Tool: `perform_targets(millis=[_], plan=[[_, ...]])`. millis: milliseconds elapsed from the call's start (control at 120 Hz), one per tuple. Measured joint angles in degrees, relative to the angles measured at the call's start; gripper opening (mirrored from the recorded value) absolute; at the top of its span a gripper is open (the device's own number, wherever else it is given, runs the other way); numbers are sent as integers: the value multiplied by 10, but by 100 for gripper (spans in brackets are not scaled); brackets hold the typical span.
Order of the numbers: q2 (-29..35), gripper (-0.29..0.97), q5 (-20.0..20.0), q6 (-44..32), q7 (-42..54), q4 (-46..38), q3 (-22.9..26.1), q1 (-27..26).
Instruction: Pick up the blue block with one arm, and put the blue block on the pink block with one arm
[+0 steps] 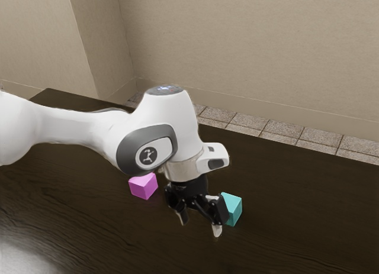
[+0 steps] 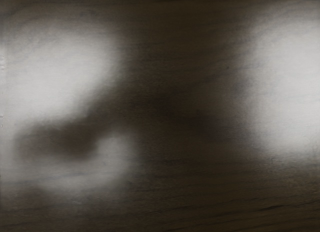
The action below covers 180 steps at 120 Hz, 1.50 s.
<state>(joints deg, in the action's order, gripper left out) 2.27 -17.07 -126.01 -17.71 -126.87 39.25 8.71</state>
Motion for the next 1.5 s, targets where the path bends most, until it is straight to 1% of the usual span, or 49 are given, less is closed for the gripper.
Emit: perform_targets(millis=[50, 192, 317, 375, 433, 450, 467, 508, 550, 575, 608, 658, 692, 733, 825, 917, 983, 1075, 1167, 1233, 1300, 1383, 1500], plan=[[-12, 68, 1, -21, -8, 0, -2, 24], [-22, 68, 53, -64, -30, -6, -5, 90], [-10, 68, 76, -107, -46, -36, -14, 144], [-11, 68, 83, -124, -52, -38, -14, 159], [-7, 68, 87, -136, -58, -39, -15, 159], [-5, 68, 87, -140, -59, -39, -25, 146], [0, 68, 88, -142, -61, -39, -55, 111], [12, 68, 88, -148, -65, -39, -135, 3], [23, 68, 89, -152, -69, -40, -178, -93], [17, 68, 89, -154, -71, -38, -190, -142], [-12, 68, 90, -157, -73, -28, -188, -185], [-57, 68, 90, -162, -77, -11, -184, -242], [-73, 68, 89, -165, -80, -4, -184, -264], [-87, 67, 81, -167, -83, 0, -190, -262], [-117, 68, 67, -171, -93, 7, -212, -217], [-122, 68, 65, -172, -100, 11, -223, -210], [-128, 68, 92, -153, -104, 44, -240, -212], [-150, 68, 142, -123, -109, 89, -263, -210], [-173, 68, 182, -98, -113, 115, -269, -211], [-189, 68, 201, -87, -115, 127, -268, -216], [-202, 68, 208, -80, -118, 140, -267, -217], [-210, 68, 197, -82, -120, 149, -268, -218], [-238, 68, 189, -85, -118, 184, -269, -217]])
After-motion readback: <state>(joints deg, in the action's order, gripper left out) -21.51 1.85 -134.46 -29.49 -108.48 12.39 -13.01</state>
